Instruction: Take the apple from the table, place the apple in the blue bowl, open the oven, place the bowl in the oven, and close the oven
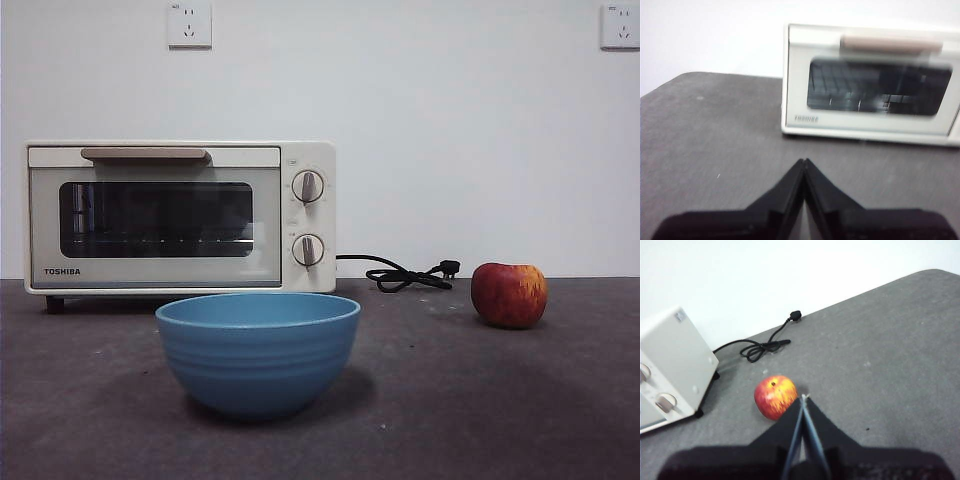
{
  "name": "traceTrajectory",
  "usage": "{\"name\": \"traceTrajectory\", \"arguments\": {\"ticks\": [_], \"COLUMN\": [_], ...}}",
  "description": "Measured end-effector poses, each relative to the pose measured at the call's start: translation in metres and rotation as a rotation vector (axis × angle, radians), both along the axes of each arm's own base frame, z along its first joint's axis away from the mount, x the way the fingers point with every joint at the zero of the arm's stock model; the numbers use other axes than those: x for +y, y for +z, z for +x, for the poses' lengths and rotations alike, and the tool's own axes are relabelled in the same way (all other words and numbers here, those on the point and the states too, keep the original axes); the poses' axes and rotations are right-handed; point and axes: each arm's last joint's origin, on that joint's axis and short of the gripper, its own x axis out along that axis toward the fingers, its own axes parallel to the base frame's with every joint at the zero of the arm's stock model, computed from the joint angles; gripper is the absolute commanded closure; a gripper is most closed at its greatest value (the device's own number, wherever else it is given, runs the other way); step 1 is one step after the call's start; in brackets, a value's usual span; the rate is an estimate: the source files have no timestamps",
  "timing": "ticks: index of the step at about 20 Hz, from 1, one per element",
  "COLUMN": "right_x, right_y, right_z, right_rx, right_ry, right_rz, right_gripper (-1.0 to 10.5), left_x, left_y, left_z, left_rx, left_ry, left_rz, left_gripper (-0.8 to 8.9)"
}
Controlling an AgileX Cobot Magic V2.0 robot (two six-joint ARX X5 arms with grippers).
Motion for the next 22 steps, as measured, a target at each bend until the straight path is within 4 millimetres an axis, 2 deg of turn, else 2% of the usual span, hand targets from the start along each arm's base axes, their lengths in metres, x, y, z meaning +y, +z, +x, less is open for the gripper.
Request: {"name": "traceTrajectory", "arguments": {"ticks": [4, 9, 16, 22], "right_x": [0.000, 0.002, 0.005, 0.010], "right_y": [0.028, 0.060, 0.099, 0.124], "right_z": [0.005, 0.025, 0.075, 0.126], "right_rx": [0.067, 0.221, 0.489, 0.563], "right_ry": [0.000, 0.025, 0.098, 0.173], "right_rz": [0.000, -0.015, -0.095, -0.080], "right_gripper": [9.6, 9.6, 9.5, 9.5], "left_x": [-0.001, -0.001, -0.003, -0.004], "left_y": [0.028, 0.058, 0.099, 0.139], "left_z": [-0.004, -0.002, 0.015, 0.042], "left_rx": [-0.042, 0.021, 0.189, 0.446], "left_ry": [-0.017, -0.034, -0.094, -0.114], "left_rz": [-0.083, -0.123, -0.146, -0.181], "left_gripper": [8.19, 8.19, 8.18, 8.18]}}
